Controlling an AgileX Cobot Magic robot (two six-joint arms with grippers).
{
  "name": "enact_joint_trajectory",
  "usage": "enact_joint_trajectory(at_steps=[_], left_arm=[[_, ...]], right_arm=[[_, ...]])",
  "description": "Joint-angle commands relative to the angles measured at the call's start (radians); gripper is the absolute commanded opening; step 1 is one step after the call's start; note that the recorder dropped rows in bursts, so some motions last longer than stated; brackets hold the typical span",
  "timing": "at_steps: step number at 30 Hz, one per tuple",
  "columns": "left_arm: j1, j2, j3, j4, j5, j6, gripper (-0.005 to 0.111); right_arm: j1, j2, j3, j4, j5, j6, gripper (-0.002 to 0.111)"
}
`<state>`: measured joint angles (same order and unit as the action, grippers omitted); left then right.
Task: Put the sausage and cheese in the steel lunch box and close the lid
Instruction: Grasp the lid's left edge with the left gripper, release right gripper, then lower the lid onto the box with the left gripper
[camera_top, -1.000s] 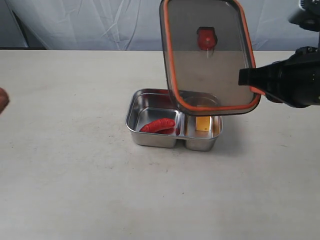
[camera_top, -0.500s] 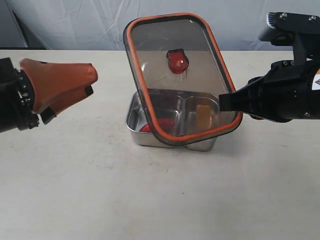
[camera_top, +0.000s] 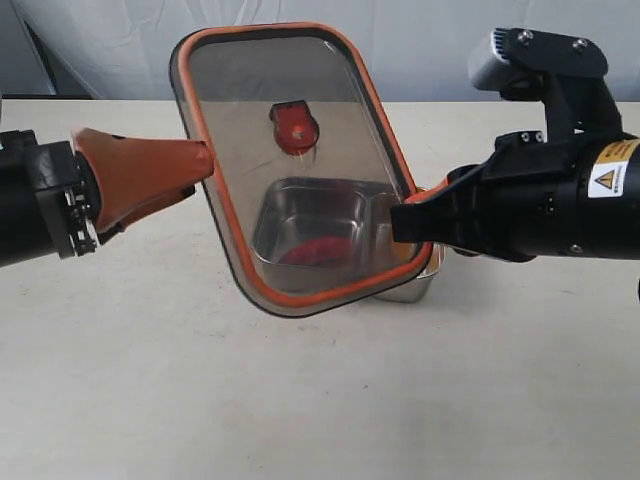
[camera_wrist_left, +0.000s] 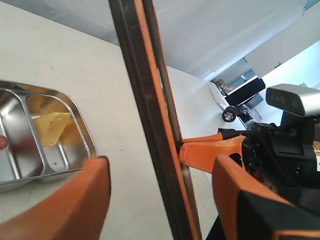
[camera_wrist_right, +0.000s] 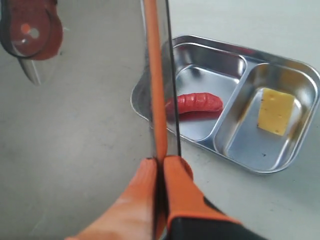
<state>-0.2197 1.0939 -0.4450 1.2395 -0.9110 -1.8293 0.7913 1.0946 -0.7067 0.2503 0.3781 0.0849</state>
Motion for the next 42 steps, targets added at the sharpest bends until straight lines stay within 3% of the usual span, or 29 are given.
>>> enact_joint_trajectory(at_steps=[1,3,5,8,12,14,17,19,26,30,32,34,36,39,40,42], left_arm=[[-0.005,0.003,-0.007,-0.003,0.017,0.012,0.058],[-0.005,0.003,-0.007,-0.003,0.026,0.012,0.054],[-0.005,0.003,-0.007,-0.005,0.026,0.010,0.043],[-0.005,0.003,-0.007,-0.006,0.013,0.028,0.000],[-0.005,0.003,-0.007,-0.011,0.004,0.083,0.000],[-0.005,0.003,-0.007,-0.011,0.014,0.132,0.000],[-0.005,0.003,-0.021,0.015,0.068,0.170,0.000],[-0.005,0.003,-0.046,0.070,0.133,0.170,0.000],[-0.009,0.003,-0.141,0.244,0.299,0.170,0.000],[-0.051,0.003,-0.193,0.383,0.426,0.166,0.000],[-0.088,0.003,-0.210,0.447,0.509,0.166,0.000],[-0.164,0.003,-0.223,0.505,0.656,0.171,0.000],[-0.251,0.010,-0.223,0.505,0.806,0.283,0.000],[-0.438,0.068,-0.223,0.505,1.026,0.496,0.000],[-0.473,0.083,-0.223,0.505,1.073,0.554,0.000],[-0.629,0.180,-0.227,0.505,1.324,0.733,0.000]], right_arm=[[0.043,-0.011,0.003,0.014,-0.043,-0.006,-0.001],[0.066,-0.011,0.003,0.024,-0.052,-0.006,-0.001],[0.088,-0.011,0.003,0.027,-0.056,-0.006,-0.001],[0.107,-0.009,0.003,0.029,-0.056,-0.006,-0.001],[0.107,-0.009,0.003,0.006,-0.057,-0.006,0.000],[0.106,-0.022,0.003,-0.048,-0.057,-0.006,0.012],[0.106,-0.056,0.003,-0.078,-0.057,-0.006,0.040],[0.106,-0.088,0.001,-0.102,-0.042,-0.006,0.050],[0.106,-0.196,-0.032,-0.256,0.108,0.108,0.043],[0.106,-0.257,-0.038,-0.391,0.188,0.235,0.043],[0.106,-0.288,-0.038,-0.454,0.232,0.286,0.043],[0.106,-0.344,-0.038,-0.554,0.284,0.379,0.043],[0.106,-0.386,-0.038,-0.618,0.331,0.449,0.043],[0.106,-0.419,-0.038,-0.630,0.370,0.468,0.043],[0.106,-0.423,-0.038,-0.635,0.378,0.468,0.043],[0.106,-0.423,-0.038,-0.653,0.400,0.468,0.043]])
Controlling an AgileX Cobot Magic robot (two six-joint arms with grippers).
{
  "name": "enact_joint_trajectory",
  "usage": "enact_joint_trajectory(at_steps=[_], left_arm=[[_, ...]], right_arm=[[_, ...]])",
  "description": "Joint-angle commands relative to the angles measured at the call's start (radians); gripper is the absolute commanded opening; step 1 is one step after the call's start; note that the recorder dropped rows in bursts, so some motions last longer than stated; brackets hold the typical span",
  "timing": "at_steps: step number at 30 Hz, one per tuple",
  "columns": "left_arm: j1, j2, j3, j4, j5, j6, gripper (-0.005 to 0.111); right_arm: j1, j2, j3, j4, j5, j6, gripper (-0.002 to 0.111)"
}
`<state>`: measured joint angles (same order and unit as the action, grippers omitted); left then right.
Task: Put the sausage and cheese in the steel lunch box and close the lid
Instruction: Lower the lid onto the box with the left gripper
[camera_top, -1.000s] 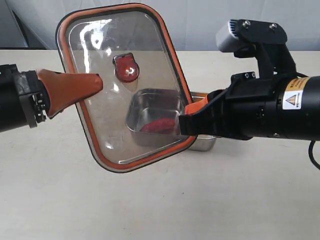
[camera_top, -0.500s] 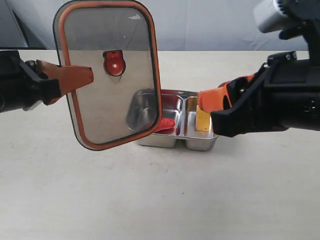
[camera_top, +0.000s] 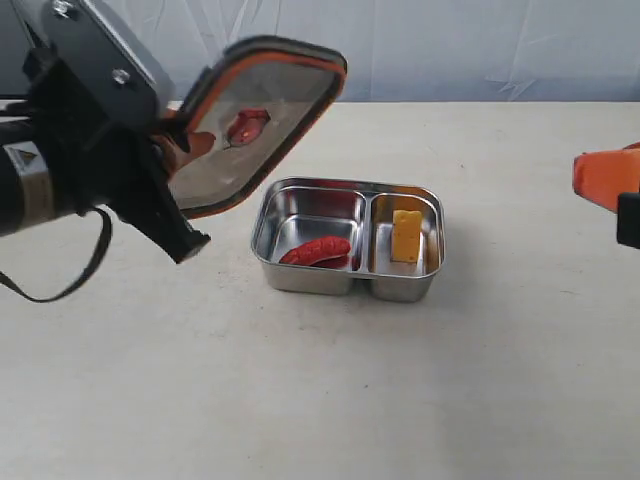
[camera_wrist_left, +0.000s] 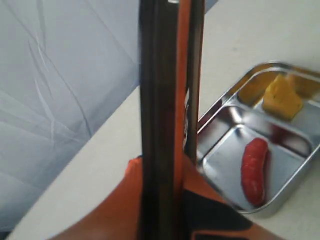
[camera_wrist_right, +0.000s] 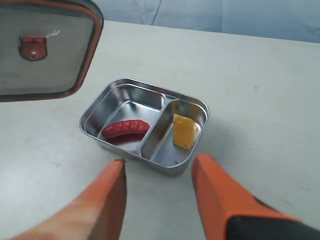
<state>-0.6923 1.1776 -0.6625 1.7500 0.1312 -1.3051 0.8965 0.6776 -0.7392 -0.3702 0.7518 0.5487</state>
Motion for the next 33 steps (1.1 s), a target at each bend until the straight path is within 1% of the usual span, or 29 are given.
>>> enact_joint_trajectory(at_steps=[1,2,3,4,6,8,16,23,25,29,33], left_arm=[[-0.201,0.132,-0.011,-0.006,0.369,0.253,0.000],[-0.255,0.181,-0.023,-0.006,0.474,0.319,0.000],[-0.285,0.211,-0.033,-0.006,0.516,0.349,0.000],[-0.333,0.272,-0.056,-0.006,0.568,0.384,0.000],[-0.378,0.356,-0.105,-0.006,0.645,0.392,0.000],[-0.396,0.409,-0.142,-0.006,0.671,0.392,0.000],[-0.400,0.562,-0.263,-0.006,0.678,0.428,0.000],[-0.445,0.657,-0.361,-0.006,0.694,0.489,0.000],[-0.447,0.693,-0.382,-0.006,0.713,0.514,0.000],[-0.447,0.765,-0.409,-0.006,0.802,0.562,0.000],[-0.447,0.812,-0.409,-0.006,0.815,0.569,0.000]], right_arm=[[0.000,-0.006,-0.005,-0.042,0.031,0.005,0.043],[0.000,-0.006,-0.005,-0.058,0.044,0.007,0.043],[0.000,-0.006,-0.005,-0.070,0.056,0.013,0.043],[0.000,-0.006,-0.005,-0.106,0.086,0.050,0.043],[0.000,-0.006,-0.005,-0.182,0.165,0.137,0.043],[0.000,-0.006,-0.005,-0.230,0.222,0.203,0.043],[0.000,-0.006,-0.005,-0.311,0.339,0.231,0.043],[0.000,-0.006,-0.005,-0.387,0.403,0.259,0.043],[0.000,-0.006,-0.005,-0.387,0.405,0.262,0.043],[0.000,-0.006,-0.005,-0.387,0.405,0.262,0.043],[0.000,-0.006,-0.005,-0.391,0.405,0.261,0.043]])
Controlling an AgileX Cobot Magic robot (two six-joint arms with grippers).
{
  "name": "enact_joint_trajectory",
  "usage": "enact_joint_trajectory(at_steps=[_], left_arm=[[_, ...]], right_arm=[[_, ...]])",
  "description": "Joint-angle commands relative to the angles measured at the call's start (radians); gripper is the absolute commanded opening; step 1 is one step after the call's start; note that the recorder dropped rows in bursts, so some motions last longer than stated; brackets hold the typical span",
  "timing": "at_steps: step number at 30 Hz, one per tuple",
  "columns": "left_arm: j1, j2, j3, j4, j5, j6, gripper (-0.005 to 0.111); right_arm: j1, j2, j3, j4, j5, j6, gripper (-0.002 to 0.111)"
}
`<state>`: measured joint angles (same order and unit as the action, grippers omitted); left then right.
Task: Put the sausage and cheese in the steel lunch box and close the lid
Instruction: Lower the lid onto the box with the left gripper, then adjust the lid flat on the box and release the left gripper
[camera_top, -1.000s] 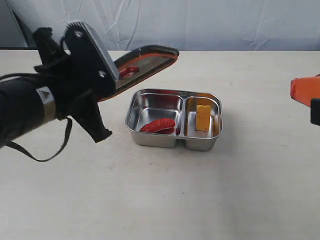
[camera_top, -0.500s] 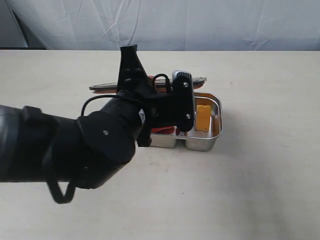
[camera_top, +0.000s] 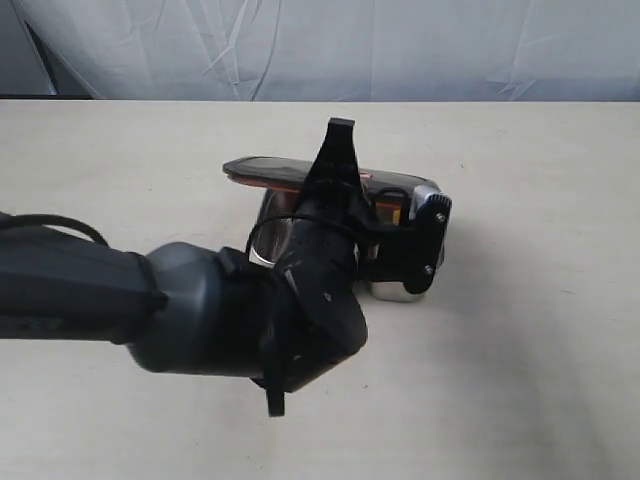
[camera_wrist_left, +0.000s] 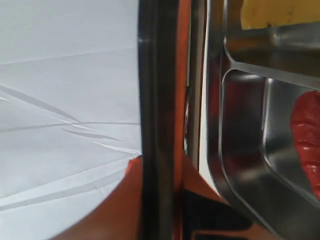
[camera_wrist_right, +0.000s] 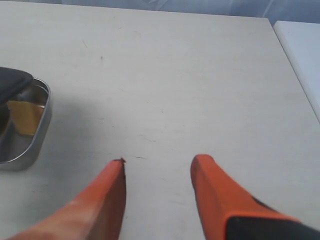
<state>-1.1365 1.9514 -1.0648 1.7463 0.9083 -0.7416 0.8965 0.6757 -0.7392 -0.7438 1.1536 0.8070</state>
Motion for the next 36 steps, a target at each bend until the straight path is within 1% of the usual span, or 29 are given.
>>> enact_joint_trajectory(at_steps=[1,8,14,21,22,25,27,29,32,34,36], left_arm=[[-0.003,0.047,-0.007,-0.002,0.036,0.003,0.000],[-0.012,0.061,-0.007,-0.002,0.031,0.001,0.000],[-0.031,0.061,-0.007,-0.002,-0.027,-0.008,0.000],[-0.044,0.061,-0.007,-0.002,-0.030,-0.008,0.001],[-0.044,0.061,-0.007,-0.002,-0.030,-0.008,0.003],[-0.044,0.061,-0.007,-0.002,-0.032,-0.008,0.013],[-0.044,0.061,-0.007,-0.002,-0.055,-0.008,0.023],[-0.044,0.061,-0.007,-0.002,-0.078,-0.008,0.036],[-0.044,0.061,-0.007,-0.002,-0.080,-0.008,0.050],[-0.044,0.061,-0.007,-0.002,-0.062,-0.008,0.054],[-0.044,0.061,-0.007,-0.002,-0.049,-0.008,0.056]], right_arm=[[0.000,-0.004,-0.005,-0.017,0.003,0.003,0.043],[0.000,-0.004,-0.004,-0.026,0.001,0.005,0.043],[0.000,-0.004,-0.002,-0.026,-0.003,0.005,0.043],[0.000,-0.004,-0.002,-0.026,-0.003,0.005,0.043],[0.000,-0.004,-0.002,-0.026,-0.003,0.005,0.043],[0.000,-0.004,-0.002,-0.026,-0.003,0.005,0.043],[0.000,-0.004,-0.002,-0.026,-0.003,0.005,0.043],[0.000,-0.004,-0.002,-0.026,-0.003,0.005,0.043],[0.000,-0.004,-0.002,-0.026,-0.003,0.005,0.043],[0.000,-0.004,-0.002,-0.026,-0.003,0.005,0.043],[0.000,-0.004,-0.002,-0.026,-0.007,0.005,0.042]])
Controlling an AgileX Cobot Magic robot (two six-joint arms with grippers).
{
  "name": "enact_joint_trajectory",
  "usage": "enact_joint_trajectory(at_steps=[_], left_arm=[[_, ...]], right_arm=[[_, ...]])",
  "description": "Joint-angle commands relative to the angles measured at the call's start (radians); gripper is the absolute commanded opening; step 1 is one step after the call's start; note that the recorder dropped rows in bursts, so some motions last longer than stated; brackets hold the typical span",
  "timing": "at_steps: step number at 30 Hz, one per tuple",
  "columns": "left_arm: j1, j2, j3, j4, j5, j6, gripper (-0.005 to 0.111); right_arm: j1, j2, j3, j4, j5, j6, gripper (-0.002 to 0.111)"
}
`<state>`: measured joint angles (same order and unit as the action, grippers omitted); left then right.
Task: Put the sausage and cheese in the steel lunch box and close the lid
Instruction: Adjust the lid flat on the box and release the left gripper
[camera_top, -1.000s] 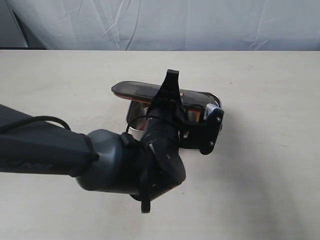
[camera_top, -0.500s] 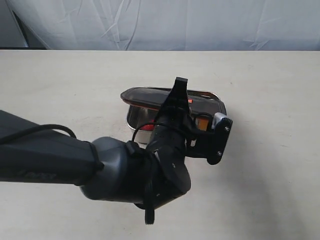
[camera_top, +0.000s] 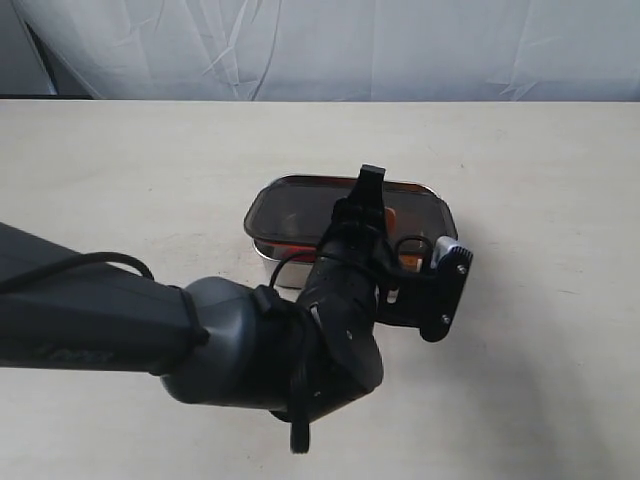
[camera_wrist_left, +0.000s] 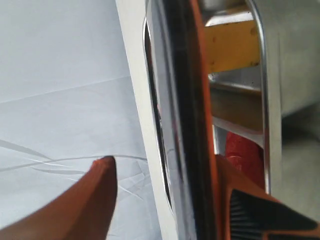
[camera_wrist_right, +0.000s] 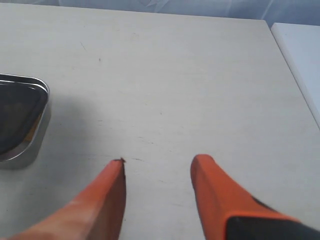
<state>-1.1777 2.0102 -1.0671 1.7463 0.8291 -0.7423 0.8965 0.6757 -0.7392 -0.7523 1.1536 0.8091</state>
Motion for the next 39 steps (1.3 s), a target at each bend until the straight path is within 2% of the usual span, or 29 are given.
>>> enact_joint_trajectory(at_steps=[1,11,18,21,39], left_arm=[[-0.003,0.002,-0.005,-0.002,0.034,-0.007,0.056],[-0.007,-0.004,-0.005,-0.120,0.052,0.112,0.056],[-0.049,-0.004,-0.005,-0.135,0.043,0.118,0.056],[-0.050,-0.004,-0.026,-0.239,0.028,0.145,0.056],[-0.053,-0.004,-0.032,-0.359,0.067,0.159,0.056]], right_arm=[[0.000,-0.004,-0.002,-0.017,-0.007,0.002,0.041],[0.000,-0.004,0.016,-0.027,-0.030,0.013,0.040],[0.000,-0.004,0.029,-0.027,-0.039,0.020,0.040],[0.000,-0.004,0.029,-0.027,-0.039,0.020,0.040],[0.000,-0.004,0.029,-0.027,-0.041,0.020,0.040]])
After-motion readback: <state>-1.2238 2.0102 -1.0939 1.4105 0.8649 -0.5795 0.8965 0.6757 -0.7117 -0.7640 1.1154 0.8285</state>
